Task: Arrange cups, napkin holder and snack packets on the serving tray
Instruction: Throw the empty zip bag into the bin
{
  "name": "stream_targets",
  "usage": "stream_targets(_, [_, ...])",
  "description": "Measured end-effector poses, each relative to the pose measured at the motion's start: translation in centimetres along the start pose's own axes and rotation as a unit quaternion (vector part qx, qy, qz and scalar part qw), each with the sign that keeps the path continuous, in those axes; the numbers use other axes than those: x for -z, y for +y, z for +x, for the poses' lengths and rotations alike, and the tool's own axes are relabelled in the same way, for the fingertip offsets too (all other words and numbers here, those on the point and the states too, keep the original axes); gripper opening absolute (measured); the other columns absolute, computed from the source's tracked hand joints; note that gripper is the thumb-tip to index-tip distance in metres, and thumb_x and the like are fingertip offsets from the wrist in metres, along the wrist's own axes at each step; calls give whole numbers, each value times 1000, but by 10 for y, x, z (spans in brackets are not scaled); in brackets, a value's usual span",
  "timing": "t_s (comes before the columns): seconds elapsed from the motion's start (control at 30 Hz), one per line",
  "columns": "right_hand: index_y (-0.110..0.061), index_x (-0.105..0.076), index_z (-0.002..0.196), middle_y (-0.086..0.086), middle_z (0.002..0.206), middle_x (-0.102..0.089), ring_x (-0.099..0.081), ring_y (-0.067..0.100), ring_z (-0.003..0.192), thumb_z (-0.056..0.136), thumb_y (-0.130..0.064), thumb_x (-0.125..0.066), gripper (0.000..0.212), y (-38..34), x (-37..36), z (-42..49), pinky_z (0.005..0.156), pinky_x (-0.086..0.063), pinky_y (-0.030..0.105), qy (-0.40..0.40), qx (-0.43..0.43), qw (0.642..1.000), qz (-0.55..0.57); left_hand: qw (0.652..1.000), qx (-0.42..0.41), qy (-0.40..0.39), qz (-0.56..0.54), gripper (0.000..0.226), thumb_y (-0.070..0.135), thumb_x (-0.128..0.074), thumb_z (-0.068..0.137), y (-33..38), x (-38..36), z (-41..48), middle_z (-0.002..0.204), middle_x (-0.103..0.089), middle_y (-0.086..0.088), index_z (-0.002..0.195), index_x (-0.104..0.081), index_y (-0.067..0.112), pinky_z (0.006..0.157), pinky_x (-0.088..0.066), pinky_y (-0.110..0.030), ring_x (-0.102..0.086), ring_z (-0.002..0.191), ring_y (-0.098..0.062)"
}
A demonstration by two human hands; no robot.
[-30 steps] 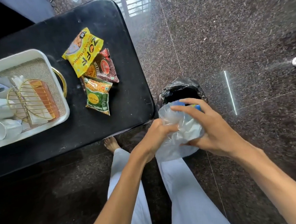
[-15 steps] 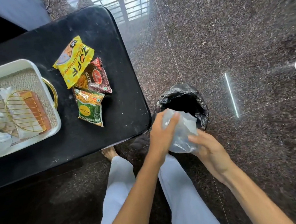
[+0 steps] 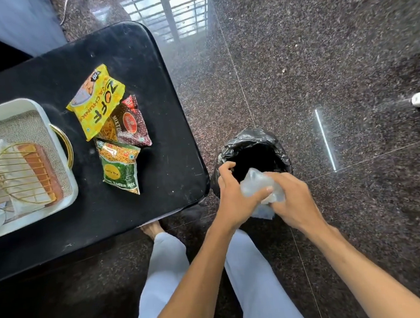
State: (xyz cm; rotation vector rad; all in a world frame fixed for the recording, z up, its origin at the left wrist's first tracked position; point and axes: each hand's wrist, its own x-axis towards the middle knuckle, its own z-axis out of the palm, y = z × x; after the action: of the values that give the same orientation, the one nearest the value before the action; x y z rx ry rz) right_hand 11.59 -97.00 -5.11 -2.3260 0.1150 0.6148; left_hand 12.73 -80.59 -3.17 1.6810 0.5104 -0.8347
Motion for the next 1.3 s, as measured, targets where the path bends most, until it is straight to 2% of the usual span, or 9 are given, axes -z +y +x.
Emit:
stream_targets(0.13, [-26,-55,129,4,105,-59,-58,23,90,78,-34,-73,55,21,-24,14,68,-44,30,51,-128,989,-59,999,-6,32,-9,76,32,-80,86,-5,2,-4,141,-34,6,144,-31,25,108,-41,-35,-40,129,-13])
stream_targets(0.2, [-23,-51,129,10,111,-58,-59,33,100,80,-38,-71,55,25,-39,24,72,-46,36,58,-197,974,-97,997,25,54,-47,56,31,-71,93,-5,4,-11,144,-45,2,140,-41,26,100,-49,-33,-54,122,-14])
stream_targets(0.33, [-9,-45,132,19,125,-51,-54,40,112,83,-27,-71,59,30,-69,47,86,-47,42,74,-325,942,-35,993,42,59,-88,28,32,-63,98,-10,12,-29,132,-58,10,125,-56,35,80,-48,-14,-65,97,9])
stream_targets(0.4, [-6,-38,139,21,132,-45,-51,41,116,83,-21,-71,67,32,-80,56,91,-46,42,85,-371,925,11,992,35,69,-103,23,31,-63,98,-12,18,-37,127,-62,12,119,-59,38,85,-52,-19,-65,93,12])
stream_targets(0.53, [-6,-18,151,21,148,-25,-47,42,120,82,-16,-71,88,33,-94,67,82,-43,40,60,-423,904,27,986,45,93,-133,22,30,-64,98,-15,29,-45,114,-71,15,102,-64,51,95,-57,-35,-72,98,-4])
stream_targets(0.7, [-10,-14,153,19,153,-17,-49,42,119,84,-23,-73,92,39,-105,70,85,-46,42,36,-423,905,32,981,59,112,-149,30,23,-65,97,-22,39,-44,103,-75,16,92,-69,52,97,-57,-39,-73,99,-11])
stream_targets(1.0, [-11,-62,104,13,112,-52,-62,30,88,94,-9,-54,13,56,-126,71,63,-40,31,29,-282,931,-230,982,41,91,-163,18,23,-65,97,-45,50,-43,99,-77,16,97,-71,40,89,-55,-29,-75,91,-8])
stream_targets(1.1, [-5,-63,92,21,112,-58,-61,38,95,91,-3,-51,12,67,-137,87,68,-44,36,4,-276,944,-178,983,38,80,-158,16,26,-66,96,-57,52,-42,102,-77,14,99,-72,40,88,-55,-29,-76,93,-9])
stream_targets(1.3, [1,-49,135,19,136,-55,-51,33,125,90,-37,-68,61,86,-164,118,93,-44,34,-159,-319,932,-68,983,42,65,-166,15,20,-66,97,-72,57,-34,104,-78,13,104,-71,32,85,-56,-27,-76,94,-9])
